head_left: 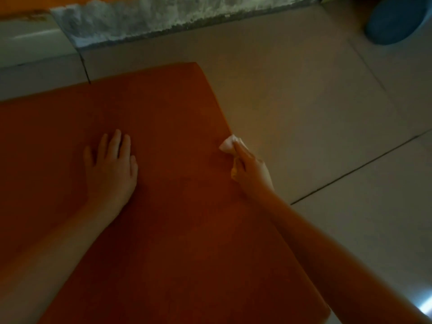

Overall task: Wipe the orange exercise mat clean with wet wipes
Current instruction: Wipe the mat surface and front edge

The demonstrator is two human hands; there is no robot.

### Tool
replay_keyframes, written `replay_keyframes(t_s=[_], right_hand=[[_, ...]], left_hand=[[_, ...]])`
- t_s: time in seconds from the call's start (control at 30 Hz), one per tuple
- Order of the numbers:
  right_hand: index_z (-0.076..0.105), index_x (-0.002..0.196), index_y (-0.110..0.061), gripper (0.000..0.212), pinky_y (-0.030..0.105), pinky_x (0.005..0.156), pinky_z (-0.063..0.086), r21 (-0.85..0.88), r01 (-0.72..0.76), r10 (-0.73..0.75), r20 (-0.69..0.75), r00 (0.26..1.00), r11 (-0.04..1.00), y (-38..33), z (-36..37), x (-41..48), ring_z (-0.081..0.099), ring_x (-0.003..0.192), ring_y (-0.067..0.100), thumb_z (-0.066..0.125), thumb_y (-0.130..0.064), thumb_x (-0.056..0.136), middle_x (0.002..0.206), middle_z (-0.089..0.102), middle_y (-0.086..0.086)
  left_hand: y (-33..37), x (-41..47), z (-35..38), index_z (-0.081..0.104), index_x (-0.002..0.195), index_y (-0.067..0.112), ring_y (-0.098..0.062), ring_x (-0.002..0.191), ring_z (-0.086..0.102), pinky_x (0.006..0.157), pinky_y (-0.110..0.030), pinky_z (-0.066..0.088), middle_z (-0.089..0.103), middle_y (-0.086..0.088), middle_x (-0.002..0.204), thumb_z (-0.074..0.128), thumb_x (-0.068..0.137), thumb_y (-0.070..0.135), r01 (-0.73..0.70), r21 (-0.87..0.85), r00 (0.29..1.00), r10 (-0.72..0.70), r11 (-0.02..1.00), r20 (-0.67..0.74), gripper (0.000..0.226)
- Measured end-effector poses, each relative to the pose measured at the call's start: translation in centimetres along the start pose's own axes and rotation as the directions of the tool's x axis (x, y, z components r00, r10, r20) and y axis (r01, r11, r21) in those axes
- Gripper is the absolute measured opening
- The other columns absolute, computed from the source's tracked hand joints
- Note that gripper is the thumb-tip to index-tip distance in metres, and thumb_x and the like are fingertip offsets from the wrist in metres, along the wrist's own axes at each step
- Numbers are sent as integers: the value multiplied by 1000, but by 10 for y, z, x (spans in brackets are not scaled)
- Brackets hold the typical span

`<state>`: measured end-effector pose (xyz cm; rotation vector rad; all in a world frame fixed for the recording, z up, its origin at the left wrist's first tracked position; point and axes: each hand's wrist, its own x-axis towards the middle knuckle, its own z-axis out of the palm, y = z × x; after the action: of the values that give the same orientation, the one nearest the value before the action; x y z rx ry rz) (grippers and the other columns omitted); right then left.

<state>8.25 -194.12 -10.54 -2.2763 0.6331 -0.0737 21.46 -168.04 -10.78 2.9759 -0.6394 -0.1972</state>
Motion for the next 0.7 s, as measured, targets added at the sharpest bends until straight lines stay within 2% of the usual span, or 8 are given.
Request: replay_keyframes(t_s=[0.03,0.07,0.13,0.27,0.47,0.53,0.6,0.7], right_hand=[[41,144,-25,47,6,63,37,6,1,-1,-3,1000,1000,7,-2,-17,65,96,18,43,-10,100,140,51,9],[40,144,-28,47,6,61,38,22,-15,15,5,1000,1000,12,-4,-33,65,91,9,43,-11,100,137,54,11],[38,145,-32,48,8,54,39,50,-60,59,19,998,997,19,-4,-54,58,69,-6,42,-11,101,132,57,11],[45,142,-24,46,11,47,39,66,-96,98,-37,994,993,6,1,-37,57,62,-2,41,-7,100,130,58,-2],[44,142,-21,45,7,47,33,12,-61,62,-19,998,998,-2,8,8,46,65,-4,38,-8,99,115,62,7],[39,146,-23,47,6,52,32,4,-67,67,10,998,998,0,6,3,48,74,0,39,-11,100,129,59,9],[37,147,-23,48,6,52,36,3,-72,72,34,997,997,7,-2,-17,48,69,-4,41,-12,100,137,54,10],[39,146,-24,47,6,54,39,-35,-98,100,61,993,995,21,-16,-68,49,60,-10,41,-12,100,129,59,15]], left_hand=[[5,-11,3,28,151,11,-32,147,12,115,-59,9,17,-11,159,22,102,41,6,-1,1000,-6,1000,29,58],[10,-25,7,27,151,12,-34,146,11,114,-60,8,17,-11,159,20,100,47,-23,3,999,23,1000,43,62],[14,-46,17,31,149,11,-37,145,15,111,-63,12,22,-13,158,20,96,53,-113,25,992,112,993,58,68],[8,-42,21,32,149,13,-34,146,15,112,-62,11,20,-11,158,18,95,55,-102,34,994,100,994,46,70],[9,-37,20,29,150,16,-32,146,13,112,-61,10,18,-9,159,15,94,58,-90,47,993,86,995,82,72],[9,-36,17,29,150,16,-33,146,13,112,-62,11,18,-10,159,15,94,57,-93,45,991,89,995,99,72],[10,-37,15,28,150,16,-33,146,12,111,-62,11,17,-10,159,14,93,58,-95,44,989,89,995,120,72],[13,-39,11,22,152,17,-32,147,8,112,-61,10,11,-9,161,9,95,59,-85,67,989,76,994,127,72]])
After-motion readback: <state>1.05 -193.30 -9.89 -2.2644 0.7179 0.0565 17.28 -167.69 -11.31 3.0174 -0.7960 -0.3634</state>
